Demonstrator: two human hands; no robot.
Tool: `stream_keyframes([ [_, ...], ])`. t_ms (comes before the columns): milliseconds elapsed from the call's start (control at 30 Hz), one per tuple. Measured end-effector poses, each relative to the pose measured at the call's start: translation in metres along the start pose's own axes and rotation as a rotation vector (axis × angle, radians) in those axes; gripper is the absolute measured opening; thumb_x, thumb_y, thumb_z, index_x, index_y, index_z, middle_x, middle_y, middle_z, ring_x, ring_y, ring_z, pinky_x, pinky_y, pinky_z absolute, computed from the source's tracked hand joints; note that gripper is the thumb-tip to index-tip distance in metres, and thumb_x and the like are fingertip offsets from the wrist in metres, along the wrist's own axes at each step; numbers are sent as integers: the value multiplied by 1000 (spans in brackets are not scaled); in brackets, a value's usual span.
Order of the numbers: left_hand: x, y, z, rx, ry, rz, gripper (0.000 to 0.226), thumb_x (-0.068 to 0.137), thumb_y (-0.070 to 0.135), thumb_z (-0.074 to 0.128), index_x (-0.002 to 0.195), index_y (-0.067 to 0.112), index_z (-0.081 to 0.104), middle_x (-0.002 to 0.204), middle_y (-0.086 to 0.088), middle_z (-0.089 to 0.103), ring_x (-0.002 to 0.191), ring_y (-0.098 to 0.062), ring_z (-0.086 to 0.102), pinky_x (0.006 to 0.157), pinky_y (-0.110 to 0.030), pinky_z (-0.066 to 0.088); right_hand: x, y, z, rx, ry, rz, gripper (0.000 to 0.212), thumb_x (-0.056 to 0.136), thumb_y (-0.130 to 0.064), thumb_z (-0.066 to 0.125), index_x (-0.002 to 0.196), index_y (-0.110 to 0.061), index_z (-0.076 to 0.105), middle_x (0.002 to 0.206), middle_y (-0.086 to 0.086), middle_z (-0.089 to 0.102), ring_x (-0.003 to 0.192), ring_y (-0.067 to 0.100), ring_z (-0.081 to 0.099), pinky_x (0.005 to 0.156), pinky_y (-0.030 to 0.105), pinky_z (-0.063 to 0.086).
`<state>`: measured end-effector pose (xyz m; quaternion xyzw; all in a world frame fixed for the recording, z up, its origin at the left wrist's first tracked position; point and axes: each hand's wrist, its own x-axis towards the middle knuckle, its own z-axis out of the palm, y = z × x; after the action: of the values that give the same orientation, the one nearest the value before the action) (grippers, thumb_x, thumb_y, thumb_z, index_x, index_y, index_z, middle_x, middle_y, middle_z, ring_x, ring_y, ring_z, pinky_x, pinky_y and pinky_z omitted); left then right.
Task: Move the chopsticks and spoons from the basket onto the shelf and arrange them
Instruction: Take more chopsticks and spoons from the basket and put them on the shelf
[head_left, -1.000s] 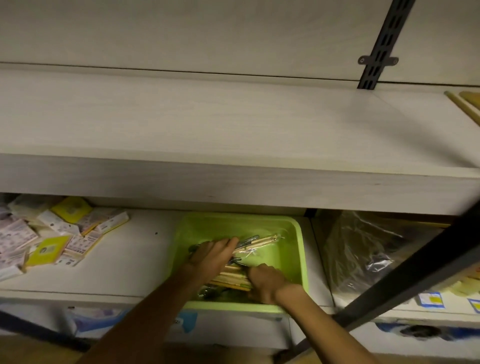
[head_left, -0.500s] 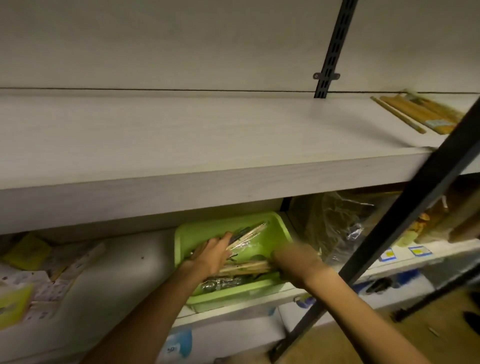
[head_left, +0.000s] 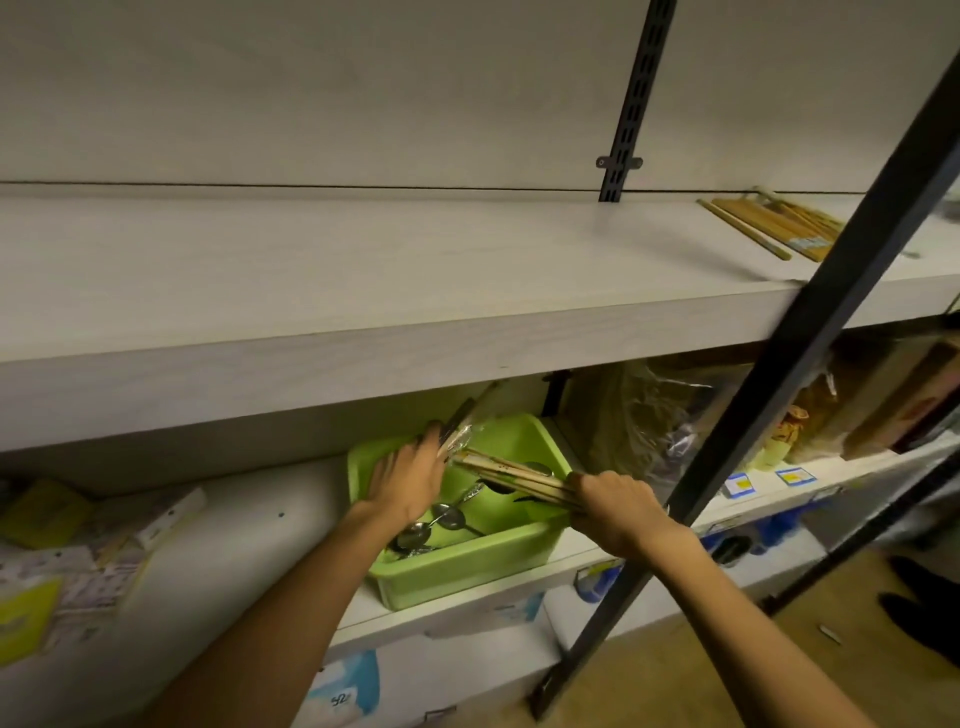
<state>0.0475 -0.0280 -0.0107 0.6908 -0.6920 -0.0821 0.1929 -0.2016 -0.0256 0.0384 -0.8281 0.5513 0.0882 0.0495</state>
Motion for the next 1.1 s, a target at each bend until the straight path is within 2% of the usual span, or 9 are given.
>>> stream_keyframes([
  [167, 5, 1, -2, -82, -5, -54, 34, 99, 28, 42, 130, 14, 38, 108, -18, 66, 93, -41, 64, 73, -43, 51, -1, 11, 6, 135, -11, 37, 30, 93, -38, 54, 113, -16, 52, 108, 8, 61, 95, 28, 61, 82, 42, 52],
  [367, 4, 3, -3, -93, 46, -161, 40, 95, 41, 51, 122, 12, 42, 108, -20, 66, 96, -42, 62, 70, -39, 46, -4, 19, 13, 306, 29, 64, 27, 94, -36, 56, 110, -15, 53, 104, 6, 61, 89, 22, 60, 78, 37, 54],
  [533, 0, 12, -5, -92, 94, -205, 37, 97, 40, 47, 120, 12, 43, 104, -21, 66, 93, -43, 62, 66, -37, 42, -9, 19, 20, 481, 51, 70, 27, 93, -31, 58, 109, -9, 53, 102, 11, 62, 88, 28, 63, 78, 47, 54],
  [633, -5, 19, -12, -149, 74, -216, 35, 97, 39, 47, 119, 11, 46, 102, -23, 65, 93, -45, 62, 70, -40, 49, -17, 17, 23, 593, 55, 76, 26, 92, -25, 58, 109, -7, 52, 98, 15, 63, 86, 33, 64, 76, 51, 54],
  [700, -12, 26, -20, -219, 47, -234, 35, 97, 38, 49, 117, 10, 48, 101, -21, 66, 91, -43, 62, 75, -44, 52, -27, 13, 22, 719, 77, 79, 22, 92, -21, 58, 108, -7, 52, 91, 15, 64, 77, 30, 67, 69, 50, 56],
  [800, -26, 38, -31, -400, -1, -252, 30, 96, 36, 52, 115, 13, 50, 98, -11, 66, 72, -31, 68, 62, -40, 56, -51, 6, 23, 860, 126, 82, 18, 92, -14, 57, 108, -7, 53, 85, 15, 64, 64, 22, 65, 59, 42, 58],
  [900, -43, 51, -34, -594, -21, -258, 19, 95, 31, 56, 108, 19, 51, 90, -5, 66, 43, -12, 60, 40, -26, 47, -81, 2, 29, 979, 167, 97, 16, 92, -8, 55, 107, -2, 53, 82, 18, 60, 58, 17, 59, 55, 39, 55],
  [1000, -60, 68, -32, -703, -45, -249, 15, 95, 27, 56, 108, 21, 52, 83, -3, 65, 43, -11, 56, 38, -23, 43, -113, 4, 39, 1079, 201, 136, 15, 93, -5, 53, 107, -1, 52, 84, 22, 60, 64, 22, 57, 58, 43, 53],
  [1100, -77, 94, -23, -799, -68, -260, 13, 96, 28, 55, 108, 26, 51, 82, -3, 65, 48, -14, 56, 39, -24, 42, -141, 13, 43, 1154, 255, 153, 16, 93, -3, 52, 109, -7, 54, 84, 19, 60, 64, 18, 56, 57, 37, 51],
])
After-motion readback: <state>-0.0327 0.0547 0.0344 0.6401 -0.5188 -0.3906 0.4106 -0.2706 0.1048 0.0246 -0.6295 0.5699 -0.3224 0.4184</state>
